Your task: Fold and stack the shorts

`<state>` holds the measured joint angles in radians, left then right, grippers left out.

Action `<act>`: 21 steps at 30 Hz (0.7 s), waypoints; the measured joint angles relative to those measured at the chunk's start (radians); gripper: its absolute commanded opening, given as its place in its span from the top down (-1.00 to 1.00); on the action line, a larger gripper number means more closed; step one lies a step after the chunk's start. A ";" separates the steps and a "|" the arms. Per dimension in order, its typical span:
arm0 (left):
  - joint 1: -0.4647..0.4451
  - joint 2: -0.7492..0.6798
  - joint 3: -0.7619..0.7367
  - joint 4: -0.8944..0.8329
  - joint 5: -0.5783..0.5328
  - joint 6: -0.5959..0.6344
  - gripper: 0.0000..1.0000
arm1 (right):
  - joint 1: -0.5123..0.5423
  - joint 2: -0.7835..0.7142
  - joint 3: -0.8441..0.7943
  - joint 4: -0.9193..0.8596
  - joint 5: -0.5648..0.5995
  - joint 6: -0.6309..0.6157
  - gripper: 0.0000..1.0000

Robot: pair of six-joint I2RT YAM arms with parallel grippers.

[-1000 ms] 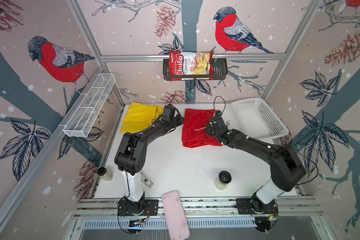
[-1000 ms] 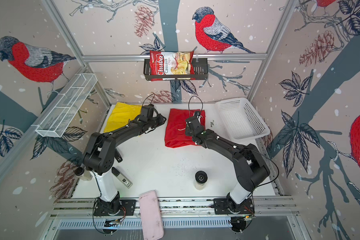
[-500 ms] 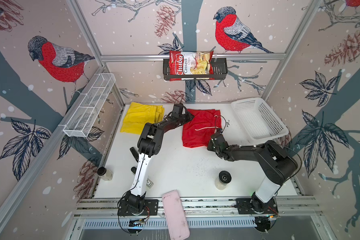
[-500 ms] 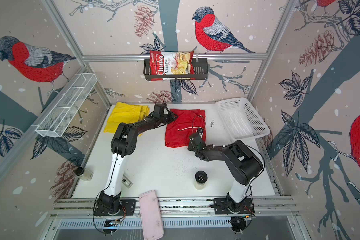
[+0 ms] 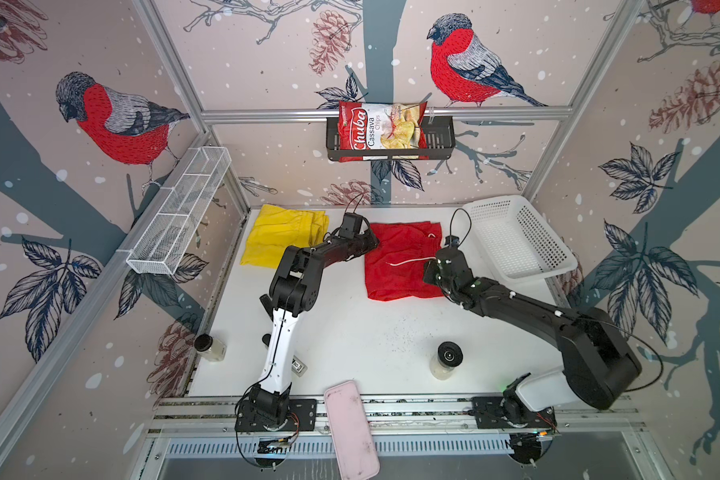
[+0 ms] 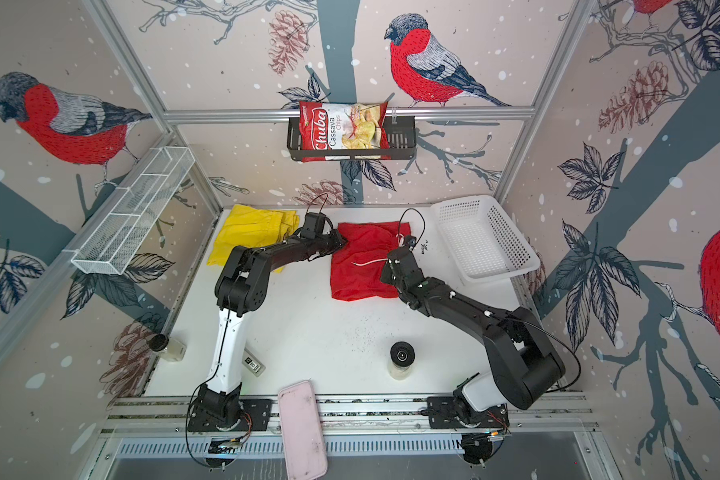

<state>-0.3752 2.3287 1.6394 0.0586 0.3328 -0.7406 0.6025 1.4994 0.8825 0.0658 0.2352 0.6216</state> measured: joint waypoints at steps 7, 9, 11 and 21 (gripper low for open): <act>0.006 -0.046 -0.048 0.002 0.007 0.008 0.43 | -0.063 0.201 0.137 -0.020 -0.106 -0.023 0.42; 0.008 -0.046 -0.050 0.000 0.008 0.008 0.43 | -0.076 0.264 0.165 -0.018 -0.125 -0.024 0.48; 0.012 -0.045 -0.050 0.000 0.008 0.012 0.42 | -0.092 0.310 0.169 -0.018 -0.150 -0.021 0.52; 0.038 0.039 0.020 0.042 0.085 0.012 0.41 | -0.164 0.260 -0.080 0.129 -0.182 0.014 0.49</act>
<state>-0.3370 2.3676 1.6592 0.1009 0.4175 -0.7288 0.4381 1.7596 0.8028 0.1951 0.0528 0.6353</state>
